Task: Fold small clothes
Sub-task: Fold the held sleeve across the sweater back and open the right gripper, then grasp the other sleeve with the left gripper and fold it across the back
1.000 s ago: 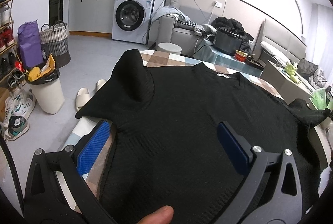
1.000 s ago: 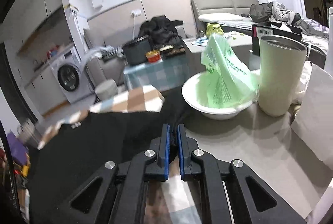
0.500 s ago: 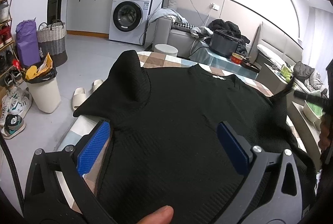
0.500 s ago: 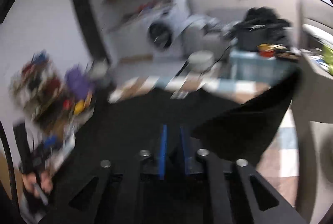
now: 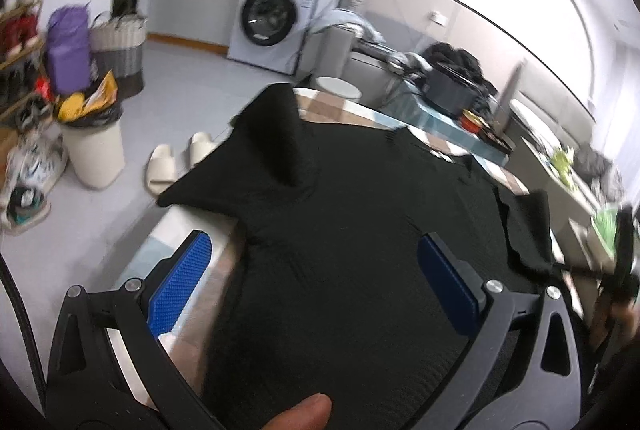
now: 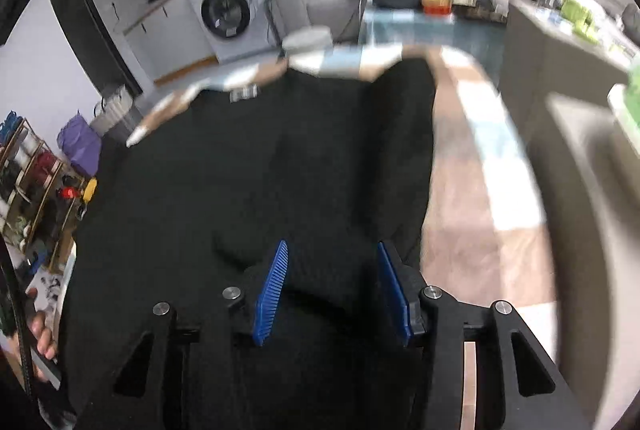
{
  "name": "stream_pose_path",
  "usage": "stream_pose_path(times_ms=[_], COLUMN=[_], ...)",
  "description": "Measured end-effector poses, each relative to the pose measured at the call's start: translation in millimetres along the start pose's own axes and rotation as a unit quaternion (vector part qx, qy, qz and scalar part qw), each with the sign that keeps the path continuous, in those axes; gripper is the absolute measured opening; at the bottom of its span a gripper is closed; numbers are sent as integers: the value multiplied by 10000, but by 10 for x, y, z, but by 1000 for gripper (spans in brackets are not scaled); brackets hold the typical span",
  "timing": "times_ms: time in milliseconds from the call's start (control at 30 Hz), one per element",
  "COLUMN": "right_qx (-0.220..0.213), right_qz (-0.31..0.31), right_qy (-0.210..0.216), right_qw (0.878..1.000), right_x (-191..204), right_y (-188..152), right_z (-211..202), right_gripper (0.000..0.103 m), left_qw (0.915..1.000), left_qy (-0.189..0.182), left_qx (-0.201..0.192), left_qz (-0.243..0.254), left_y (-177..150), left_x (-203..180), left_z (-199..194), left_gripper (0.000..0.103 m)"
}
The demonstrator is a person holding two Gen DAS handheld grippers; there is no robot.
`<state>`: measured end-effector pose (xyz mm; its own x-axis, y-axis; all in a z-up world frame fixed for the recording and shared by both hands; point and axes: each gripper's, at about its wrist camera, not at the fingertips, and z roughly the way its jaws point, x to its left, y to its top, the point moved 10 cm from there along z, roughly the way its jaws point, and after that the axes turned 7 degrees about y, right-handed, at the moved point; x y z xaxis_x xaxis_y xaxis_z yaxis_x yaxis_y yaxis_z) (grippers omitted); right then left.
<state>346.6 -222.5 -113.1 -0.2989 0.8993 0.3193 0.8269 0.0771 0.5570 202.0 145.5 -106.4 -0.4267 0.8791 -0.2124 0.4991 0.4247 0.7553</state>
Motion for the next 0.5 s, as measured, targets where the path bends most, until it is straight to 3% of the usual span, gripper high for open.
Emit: stream_pose_path(times_ms=[100, 167, 267, 300, 367, 500], right_qx=[-383, -343, -454, -509, -563, -714], right_qz=[-192, -57, -153, -171, -95, -19], right_qy=[-259, -245, -225, -226, -156, -74], right_qw=[9987, 9991, 9986, 9983, 9982, 9974], right_x=[6, -4, 29, 42, 87, 141], right_y=[80, 85, 31, 16, -11, -62], right_z=[-17, -29, -134, -208, -271, -481], right_gripper=[47, 47, 47, 47, 48, 49], left_qw=[9992, 9968, 9878, 9856, 9788, 9617], left_qy=[144, 208, 357, 306, 108, -266], left_qx=[45, 169, 434, 485, 714, 1075], left_qz=[-382, -756, -1450, -1593, -1915, -2509], left_y=[71, 117, 144, 153, 161, 129], left_x=[223, 390, 667, 714, 806, 925], left_z=[46, 123, 277, 320, 461, 708], left_gripper=[102, 102, 99, 97, 78, 72])
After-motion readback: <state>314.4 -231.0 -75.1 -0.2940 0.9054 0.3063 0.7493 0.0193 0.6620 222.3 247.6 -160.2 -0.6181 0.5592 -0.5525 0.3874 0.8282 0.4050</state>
